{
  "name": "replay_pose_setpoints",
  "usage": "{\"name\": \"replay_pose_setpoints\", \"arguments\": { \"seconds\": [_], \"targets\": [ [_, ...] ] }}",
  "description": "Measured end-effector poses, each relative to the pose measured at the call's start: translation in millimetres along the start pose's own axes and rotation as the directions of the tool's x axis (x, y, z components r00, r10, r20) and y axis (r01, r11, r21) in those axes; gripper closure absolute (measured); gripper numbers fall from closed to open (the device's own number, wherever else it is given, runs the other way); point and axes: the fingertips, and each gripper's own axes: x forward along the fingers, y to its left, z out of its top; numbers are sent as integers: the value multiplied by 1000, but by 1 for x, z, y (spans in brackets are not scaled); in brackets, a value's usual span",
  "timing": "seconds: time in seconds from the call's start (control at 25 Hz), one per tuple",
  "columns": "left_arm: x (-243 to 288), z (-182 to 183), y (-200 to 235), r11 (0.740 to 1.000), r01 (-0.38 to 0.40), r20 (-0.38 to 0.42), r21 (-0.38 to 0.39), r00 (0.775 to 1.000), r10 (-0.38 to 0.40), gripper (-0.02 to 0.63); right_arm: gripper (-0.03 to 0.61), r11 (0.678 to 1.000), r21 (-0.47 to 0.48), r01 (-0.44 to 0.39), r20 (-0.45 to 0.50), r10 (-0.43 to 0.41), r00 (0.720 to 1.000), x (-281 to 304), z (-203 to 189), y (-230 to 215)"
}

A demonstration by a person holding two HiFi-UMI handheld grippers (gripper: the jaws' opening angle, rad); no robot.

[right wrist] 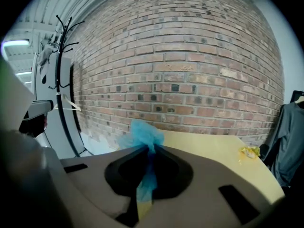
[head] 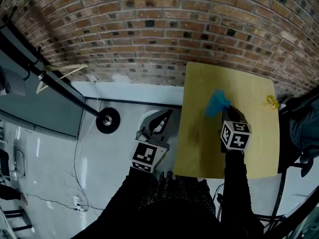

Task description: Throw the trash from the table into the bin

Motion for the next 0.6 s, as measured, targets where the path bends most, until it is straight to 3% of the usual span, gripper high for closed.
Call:
{"name": "replay_pose_setpoints", "arguments": {
  "seconds": [0.32,0.6],
  "targets": [
    [-65,-8,66,998,-63,-1,-4,998,63,607,561,998,-18,-62,21,62,998,9,8,103],
    [-111,-23,108,998,-57,-6,-2,998,57,607,561,994,-8,-105,20,105,994,14,1,188]
  ]
}}
